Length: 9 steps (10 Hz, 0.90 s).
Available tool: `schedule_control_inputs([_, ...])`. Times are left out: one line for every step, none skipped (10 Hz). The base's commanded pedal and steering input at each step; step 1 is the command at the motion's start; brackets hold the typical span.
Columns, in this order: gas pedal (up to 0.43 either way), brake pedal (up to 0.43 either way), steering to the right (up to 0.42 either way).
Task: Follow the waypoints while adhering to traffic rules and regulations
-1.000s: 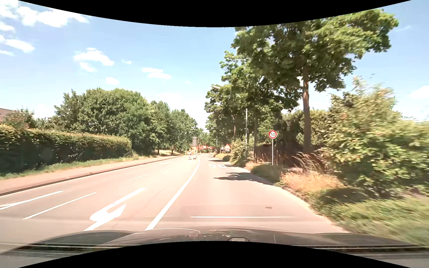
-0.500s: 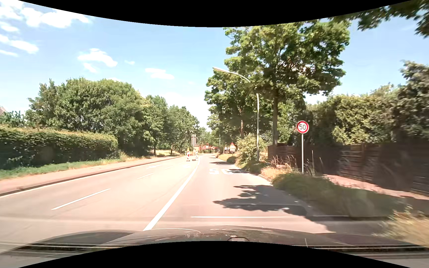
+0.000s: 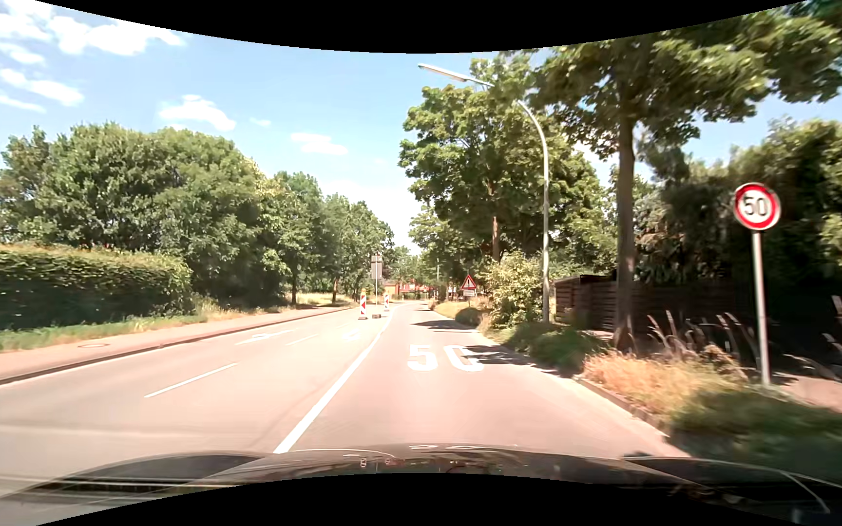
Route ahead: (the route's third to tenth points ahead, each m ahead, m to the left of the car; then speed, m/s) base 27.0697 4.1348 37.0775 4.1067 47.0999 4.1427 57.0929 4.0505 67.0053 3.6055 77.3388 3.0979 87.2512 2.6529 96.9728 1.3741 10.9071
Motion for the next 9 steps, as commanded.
schedule_control_inputs([0.177, 0.000, -0.014])
schedule_control_inputs([0.177, 0.000, -0.013])
schedule_control_inputs([0.177, 0.000, -0.014])
schedule_control_inputs([0.177, 0.000, -0.013])
schedule_control_inputs([0.177, 0.000, -0.013])
schedule_control_inputs([0.177, 0.000, -0.013])
schedule_control_inputs([0.177, 0.000, -0.013])
schedule_control_inputs([0.177, 0.000, -0.013])
schedule_control_inputs([0.177, 0.000, -0.013])
